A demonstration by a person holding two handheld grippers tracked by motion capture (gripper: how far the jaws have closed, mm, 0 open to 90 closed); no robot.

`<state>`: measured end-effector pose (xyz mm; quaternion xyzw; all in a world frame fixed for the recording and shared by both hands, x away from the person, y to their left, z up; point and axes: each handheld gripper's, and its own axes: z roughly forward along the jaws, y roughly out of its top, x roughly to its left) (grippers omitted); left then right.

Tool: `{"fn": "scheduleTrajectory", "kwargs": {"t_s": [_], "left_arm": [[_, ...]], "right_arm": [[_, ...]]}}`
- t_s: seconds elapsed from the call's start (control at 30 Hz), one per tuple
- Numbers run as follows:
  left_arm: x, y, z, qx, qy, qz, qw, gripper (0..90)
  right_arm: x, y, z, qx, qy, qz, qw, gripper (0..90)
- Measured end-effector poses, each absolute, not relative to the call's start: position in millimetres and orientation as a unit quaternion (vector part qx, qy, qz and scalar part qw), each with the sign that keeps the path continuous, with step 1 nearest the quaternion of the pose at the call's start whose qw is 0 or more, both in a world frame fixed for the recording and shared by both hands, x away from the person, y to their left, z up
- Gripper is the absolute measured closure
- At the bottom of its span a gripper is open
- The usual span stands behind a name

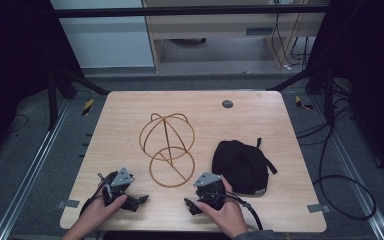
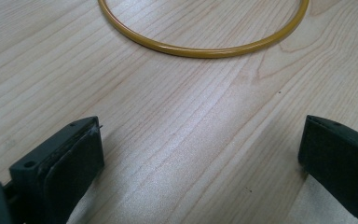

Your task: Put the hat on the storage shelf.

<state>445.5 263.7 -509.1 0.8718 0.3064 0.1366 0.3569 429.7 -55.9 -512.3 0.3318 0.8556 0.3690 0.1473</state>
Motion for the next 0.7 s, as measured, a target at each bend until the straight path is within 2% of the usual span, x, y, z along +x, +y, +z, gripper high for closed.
{"fn": "scheduleTrajectory", "kwargs": {"t_s": [0.2, 0.27, 0.4, 0.7], "left_arm": [[445.7, 263.9, -509.0, 0.872, 0.305, 0.138, 0.356, 0.0], [445.7, 263.9, -509.0, 0.872, 0.305, 0.138, 0.356, 0.0], [445.7, 263.9, -508.9, 0.873, 0.305, 0.137, 0.356, 0.0], [444.8, 263.8, -509.1, 0.872, 0.305, 0.136, 0.358, 0.0]], "right_arm": [[429.5, -54.9, -511.8, 0.335, 0.855, 0.366, 0.149, 3.8], [428.4, -53.8, -507.4, 0.339, 0.853, 0.365, 0.155, 7.5], [422.9, -55.1, -491.1, 0.331, 0.848, 0.383, 0.158, 6.5], [405.8, -83.8, -468.1, 0.341, 0.838, 0.356, 0.232, 10.1]]}}
